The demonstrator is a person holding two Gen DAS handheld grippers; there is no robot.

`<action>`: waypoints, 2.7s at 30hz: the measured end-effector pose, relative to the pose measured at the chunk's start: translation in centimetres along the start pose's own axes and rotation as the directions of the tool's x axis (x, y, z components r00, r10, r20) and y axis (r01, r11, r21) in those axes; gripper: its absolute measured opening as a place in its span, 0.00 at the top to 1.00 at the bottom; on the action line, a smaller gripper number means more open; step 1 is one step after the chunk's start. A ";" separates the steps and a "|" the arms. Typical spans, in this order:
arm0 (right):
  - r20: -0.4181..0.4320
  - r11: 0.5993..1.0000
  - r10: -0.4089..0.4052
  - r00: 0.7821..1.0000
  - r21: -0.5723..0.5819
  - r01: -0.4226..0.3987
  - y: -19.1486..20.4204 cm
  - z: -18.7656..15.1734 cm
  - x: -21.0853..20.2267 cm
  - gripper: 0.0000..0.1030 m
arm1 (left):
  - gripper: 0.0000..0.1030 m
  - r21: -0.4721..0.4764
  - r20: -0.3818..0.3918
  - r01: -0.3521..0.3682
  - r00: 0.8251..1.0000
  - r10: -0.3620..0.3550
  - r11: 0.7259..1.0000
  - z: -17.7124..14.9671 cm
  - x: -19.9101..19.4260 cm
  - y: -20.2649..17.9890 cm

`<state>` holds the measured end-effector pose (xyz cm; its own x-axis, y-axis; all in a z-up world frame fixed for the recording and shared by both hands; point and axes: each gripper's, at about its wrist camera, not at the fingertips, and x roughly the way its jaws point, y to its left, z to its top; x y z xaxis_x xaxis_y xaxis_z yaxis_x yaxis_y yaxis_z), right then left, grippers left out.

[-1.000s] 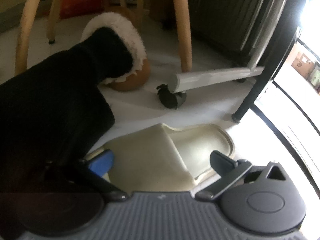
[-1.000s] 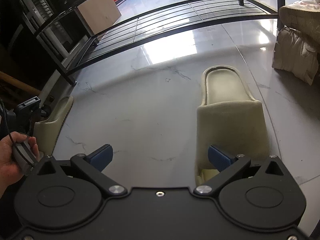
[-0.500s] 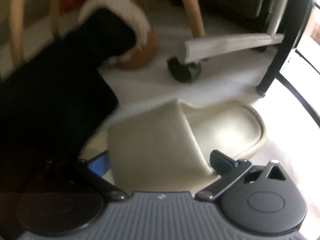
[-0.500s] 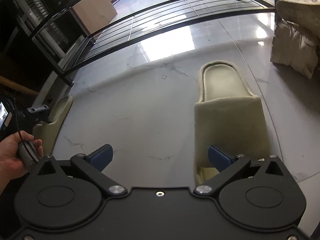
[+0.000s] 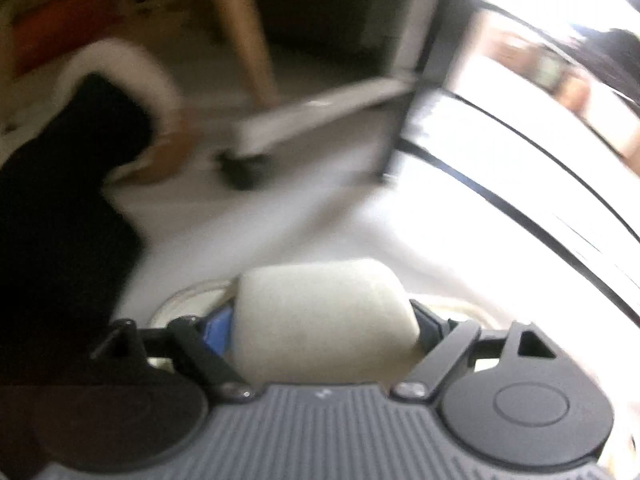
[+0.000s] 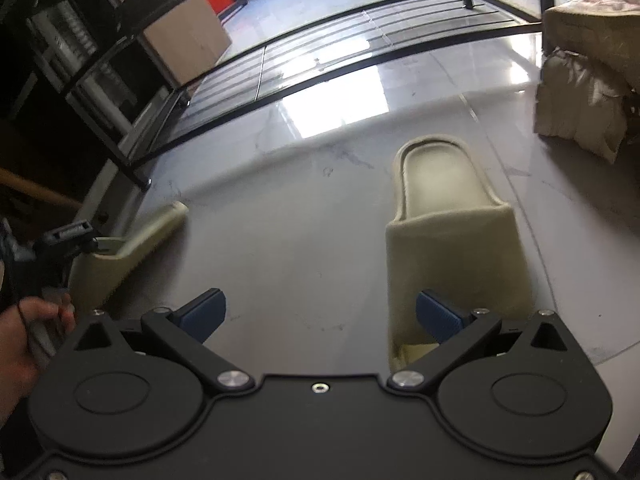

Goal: Organize scattered shoes

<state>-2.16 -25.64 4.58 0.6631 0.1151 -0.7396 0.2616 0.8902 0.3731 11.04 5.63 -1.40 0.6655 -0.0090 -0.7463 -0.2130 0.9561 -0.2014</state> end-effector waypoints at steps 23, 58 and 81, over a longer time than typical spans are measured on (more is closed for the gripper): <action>0.061 0.964 -0.024 0.998 0.267 0.007 -5.5 1.7 -2.5 0.00 | 0.01 0.484 -0.152 0.112 0.988 -0.042 0.868 -11.7 -4.6 -10.5; -0.231 0.344 0.417 0.879 0.935 0.082 2.4 -4.2 7.4 0.00 | 0.01 0.153 0.183 0.090 0.976 -0.118 0.984 -5.4 -11.7 1.8; -0.348 0.509 0.125 0.929 0.826 0.241 6.7 -2.6 10.6 0.07 | 0.01 0.085 0.183 0.160 0.968 -0.173 0.984 -4.7 -11.3 3.0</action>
<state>4.79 -17.27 -2.17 0.4048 0.3720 -0.8353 0.8723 0.1168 0.4748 -0.44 7.22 3.43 0.8116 -0.1204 -0.5717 -0.0426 0.9638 -0.2633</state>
